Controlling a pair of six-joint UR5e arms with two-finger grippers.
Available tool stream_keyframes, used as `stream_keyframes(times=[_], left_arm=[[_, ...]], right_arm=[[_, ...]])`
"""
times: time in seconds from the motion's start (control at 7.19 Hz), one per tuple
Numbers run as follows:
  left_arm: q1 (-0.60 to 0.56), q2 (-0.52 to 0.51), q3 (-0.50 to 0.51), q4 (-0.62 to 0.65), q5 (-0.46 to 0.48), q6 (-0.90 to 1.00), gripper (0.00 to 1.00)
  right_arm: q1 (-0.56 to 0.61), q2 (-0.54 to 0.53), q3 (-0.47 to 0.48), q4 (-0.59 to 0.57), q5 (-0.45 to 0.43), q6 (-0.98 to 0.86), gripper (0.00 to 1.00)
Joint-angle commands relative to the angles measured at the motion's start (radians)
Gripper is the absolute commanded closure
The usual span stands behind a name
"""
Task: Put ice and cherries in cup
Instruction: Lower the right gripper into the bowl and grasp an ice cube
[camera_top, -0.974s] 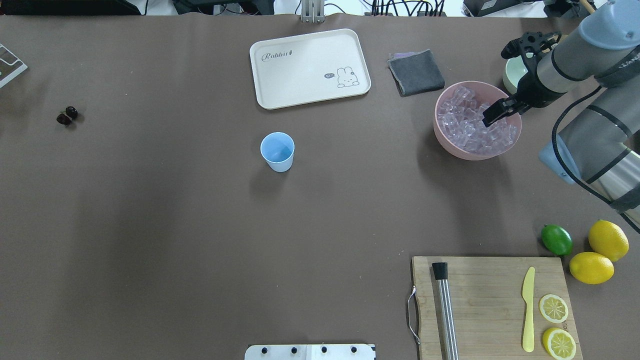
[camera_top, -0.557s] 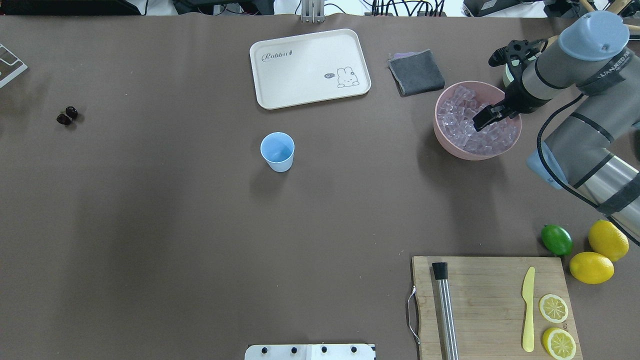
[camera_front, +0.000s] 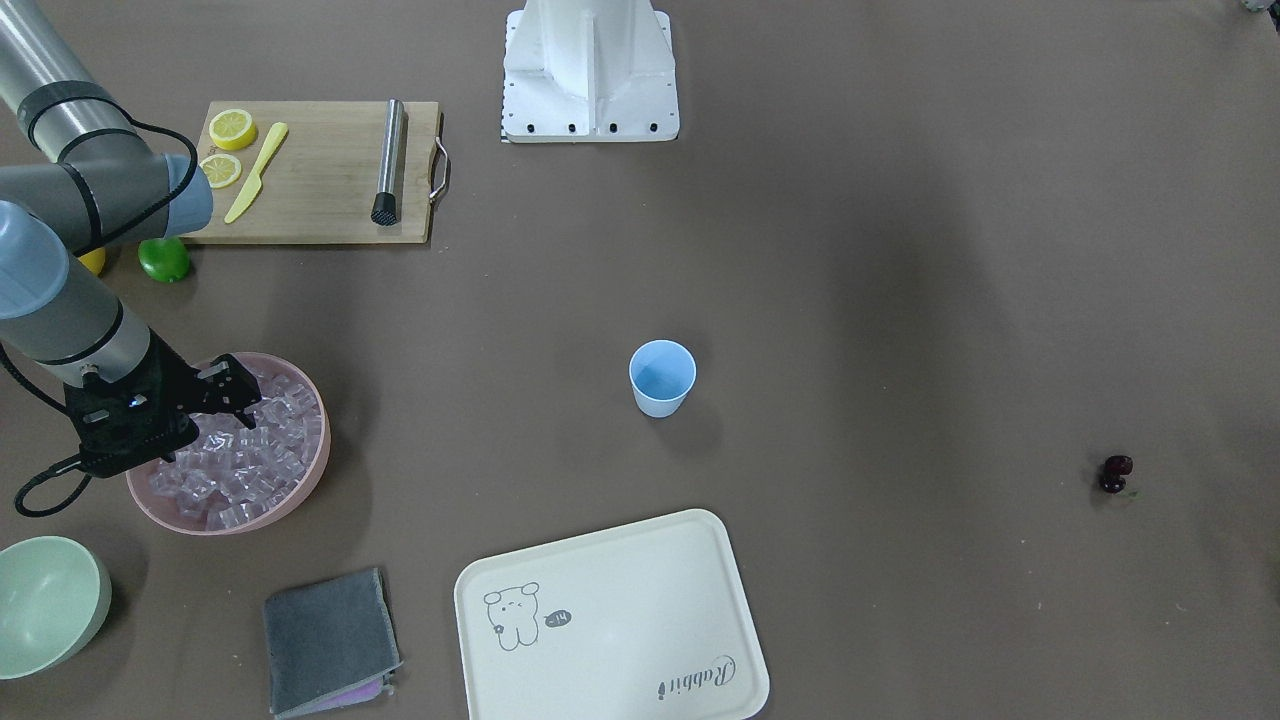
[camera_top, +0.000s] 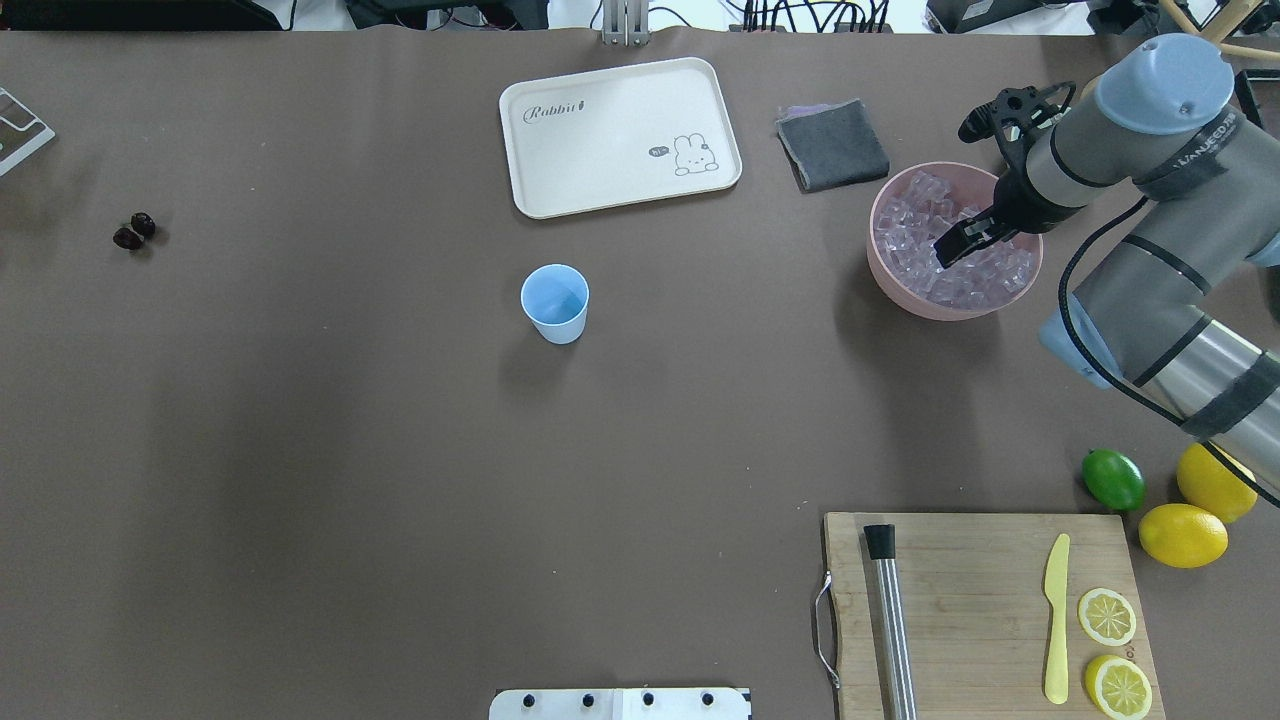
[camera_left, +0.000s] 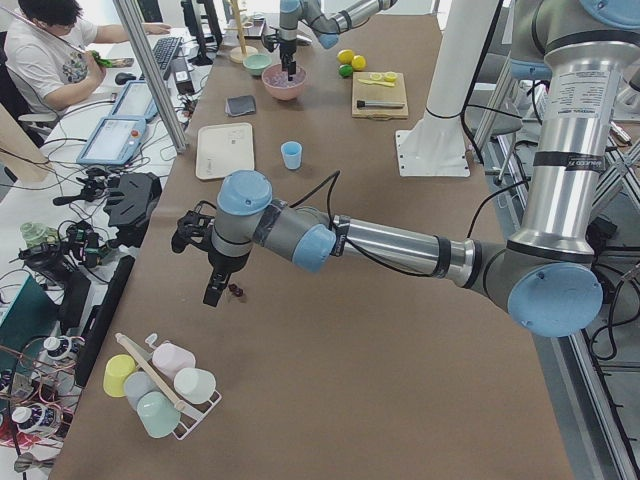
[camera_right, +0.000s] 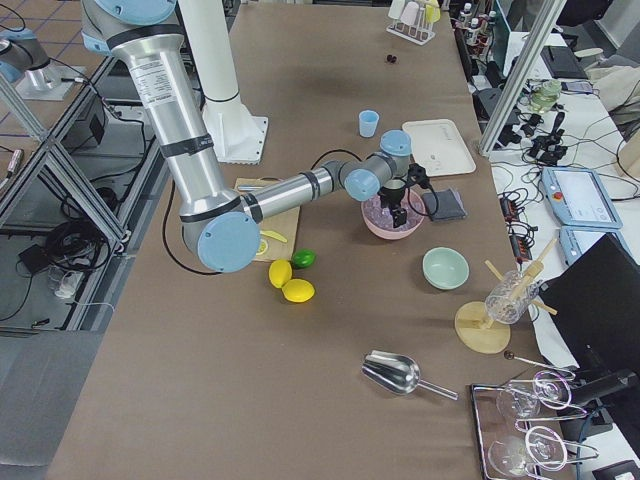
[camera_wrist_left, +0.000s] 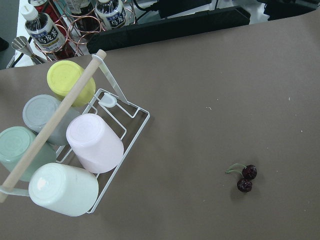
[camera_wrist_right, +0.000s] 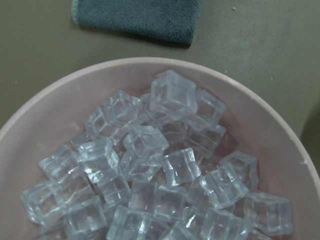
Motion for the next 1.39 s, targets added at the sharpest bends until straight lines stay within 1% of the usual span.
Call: stream_keyframes(times=[0.0,0.28,0.7,0.84,0.97,1.11,1.25], left_arm=[[0.000,-0.002,0.012,-0.019,0.000,-0.001,0.03],[0.000,0.001,0.010,-0.021,0.000,-0.001,0.03],[0.000,-0.004,0.018,-0.022,0.000,-0.001,0.03],[0.002,-0.002,0.018,-0.022,0.000,-0.001,0.03],[0.002,0.001,0.018,-0.022,0.000,-0.001,0.03],[0.002,0.004,0.018,-0.031,0.000,-0.003,0.03],[0.002,0.005,0.018,-0.033,0.000,-0.004,0.03]], right_arm=[[-0.001,-0.007,0.001,-0.001,-0.002,-0.001,0.20],[0.002,-0.015,0.004,-0.001,-0.005,-0.050,0.20],[0.002,-0.030,0.012,-0.001,-0.039,-0.078,0.20],[0.002,-0.031,0.013,-0.001,-0.039,-0.078,0.24],[0.002,-0.031,0.013,-0.002,-0.040,-0.078,0.31],[0.002,-0.034,0.012,-0.002,-0.045,-0.078,0.37],[0.002,-0.038,0.013,-0.002,-0.054,-0.078,0.39]])
